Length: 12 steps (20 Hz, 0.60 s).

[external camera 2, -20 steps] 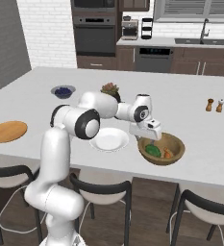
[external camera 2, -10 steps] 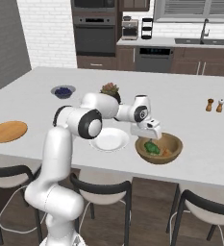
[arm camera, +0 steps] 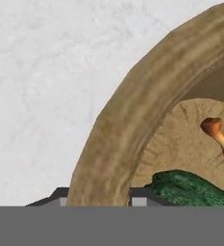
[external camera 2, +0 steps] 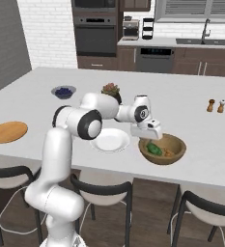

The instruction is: Pick the chicken drumstick and broccoli from their plates and place them in the bowl. Then put the bowl in the fridge.

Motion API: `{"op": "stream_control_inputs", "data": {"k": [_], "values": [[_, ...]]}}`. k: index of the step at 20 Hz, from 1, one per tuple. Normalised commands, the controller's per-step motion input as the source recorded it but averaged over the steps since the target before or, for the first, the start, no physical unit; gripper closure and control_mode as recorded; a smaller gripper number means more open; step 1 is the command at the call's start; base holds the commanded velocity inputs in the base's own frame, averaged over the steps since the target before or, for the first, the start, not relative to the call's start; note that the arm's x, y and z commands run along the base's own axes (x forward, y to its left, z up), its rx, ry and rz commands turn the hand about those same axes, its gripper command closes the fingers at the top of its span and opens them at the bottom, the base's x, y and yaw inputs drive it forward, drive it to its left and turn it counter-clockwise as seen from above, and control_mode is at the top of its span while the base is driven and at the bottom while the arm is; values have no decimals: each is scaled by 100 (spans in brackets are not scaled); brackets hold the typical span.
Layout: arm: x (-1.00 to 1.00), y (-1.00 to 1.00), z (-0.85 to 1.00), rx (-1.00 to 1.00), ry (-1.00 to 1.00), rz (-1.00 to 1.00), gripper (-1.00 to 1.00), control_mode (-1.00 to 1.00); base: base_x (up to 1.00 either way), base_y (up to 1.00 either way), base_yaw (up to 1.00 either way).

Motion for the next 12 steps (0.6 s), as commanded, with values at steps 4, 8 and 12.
{"op": "stream_control_inputs", "data": {"k": [4,8,12], "values": [[-71,13,11,1,-1,18,100,-100,0,0,0],[-79,20,52,3,-1,20,100,-100,0,0,0],[-80,54,87,0,-3,38,100,-100,0,0,0]]}}
